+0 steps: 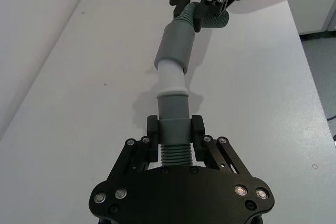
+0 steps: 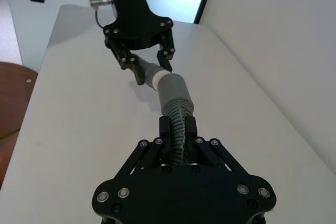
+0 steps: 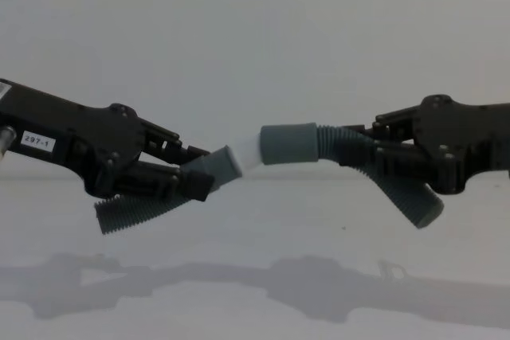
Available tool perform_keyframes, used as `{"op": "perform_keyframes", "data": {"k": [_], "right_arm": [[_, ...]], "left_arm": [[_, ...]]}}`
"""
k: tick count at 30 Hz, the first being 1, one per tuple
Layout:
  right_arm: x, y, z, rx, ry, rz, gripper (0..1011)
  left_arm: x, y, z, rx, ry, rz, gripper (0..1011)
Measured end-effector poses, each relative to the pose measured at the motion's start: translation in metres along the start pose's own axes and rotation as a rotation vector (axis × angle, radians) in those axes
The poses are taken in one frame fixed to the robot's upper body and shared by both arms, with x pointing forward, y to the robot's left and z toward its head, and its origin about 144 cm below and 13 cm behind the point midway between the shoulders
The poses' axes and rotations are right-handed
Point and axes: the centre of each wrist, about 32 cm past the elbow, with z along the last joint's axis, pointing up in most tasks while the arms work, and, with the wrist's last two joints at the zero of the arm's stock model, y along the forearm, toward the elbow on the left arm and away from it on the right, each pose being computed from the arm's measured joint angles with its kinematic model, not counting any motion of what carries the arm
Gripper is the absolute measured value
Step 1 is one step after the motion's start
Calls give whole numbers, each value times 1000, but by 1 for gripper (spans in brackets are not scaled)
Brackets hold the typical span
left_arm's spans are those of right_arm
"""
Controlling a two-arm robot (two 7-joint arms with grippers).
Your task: Use both hands to pick up one end of the pipe from the table, align the ends, and insert them.
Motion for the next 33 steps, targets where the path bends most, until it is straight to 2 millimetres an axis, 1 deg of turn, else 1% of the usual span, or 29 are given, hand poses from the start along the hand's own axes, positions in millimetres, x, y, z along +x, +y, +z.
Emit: {"op": "perform_keyframes", "data": {"k": [14,33], "right_arm": [[1,4,6,-21,-61,47,155],[1,5,8,-28,-83,64,155]], "left_arm": [[0,0,0,5,0,0,356],[0,1,0,6,0,1,356]]}}
